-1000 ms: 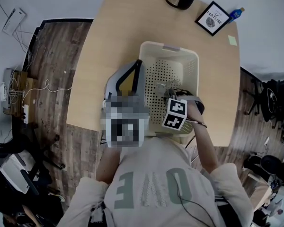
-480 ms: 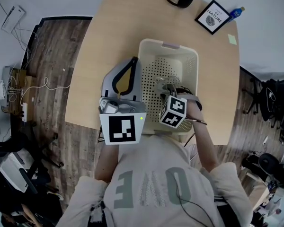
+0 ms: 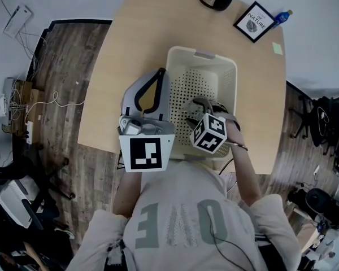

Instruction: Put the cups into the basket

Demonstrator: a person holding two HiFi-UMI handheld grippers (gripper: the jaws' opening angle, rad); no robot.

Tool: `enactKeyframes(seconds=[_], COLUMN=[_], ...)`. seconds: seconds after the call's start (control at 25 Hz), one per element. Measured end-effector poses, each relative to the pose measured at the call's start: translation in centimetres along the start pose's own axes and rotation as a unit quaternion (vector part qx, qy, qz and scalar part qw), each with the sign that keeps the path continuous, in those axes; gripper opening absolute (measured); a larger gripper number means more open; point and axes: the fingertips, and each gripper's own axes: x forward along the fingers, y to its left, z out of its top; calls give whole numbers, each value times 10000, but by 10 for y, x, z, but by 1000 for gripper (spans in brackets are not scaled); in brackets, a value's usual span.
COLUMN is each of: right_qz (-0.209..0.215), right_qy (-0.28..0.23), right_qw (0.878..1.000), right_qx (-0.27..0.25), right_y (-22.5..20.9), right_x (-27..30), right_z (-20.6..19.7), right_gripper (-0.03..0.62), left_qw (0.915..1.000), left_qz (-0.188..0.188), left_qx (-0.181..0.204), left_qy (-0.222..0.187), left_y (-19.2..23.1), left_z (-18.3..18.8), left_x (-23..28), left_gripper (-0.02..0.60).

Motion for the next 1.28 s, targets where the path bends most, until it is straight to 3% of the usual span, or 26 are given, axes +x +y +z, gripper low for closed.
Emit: enactKeyframes(seconds=[0.32,0.48,0.68,0.72,0.8,0.84,1.04,1.28], right_qz=[-307,-511,-882,-1083,-1624,-1891,-2612,-2964], right_qy=[-365,-858,-1868,-2043,-2396,-2584,-3758,-4807], right_qw=[9987,9939,9702,9625,9430,9321,8636,7494], right_qx=[198,462,1265,1421,1642,1694,2114,3457], right_y=[-14,-24,-54,-62,-75,-80,-91,-100], right_x=[-31,-56,-101,-110,-130,-140,-200,-253], right_z=[8,22,41,42,44,45,59,39], right_gripper=[259,259,250,201,34,9,-2,-2], left_qw=[10000,9998,9992,9992,9990,9987,9970,9952], left_qz=[-48,-134,-211,-217,-261,-298,-500,-733], left_qx=[59,138,286,286,312,347,534,583], left_qy=[-40,-107,-183,-191,-198,-210,-251,-281], left_y=[-6,-12,-19,-21,-26,-29,-43,-66], left_z=[6,15,23,24,27,29,38,42], left_x=[2,3,3,2,2,3,3,-1], left_gripper=[8,8,8,8,8,8,8,8])
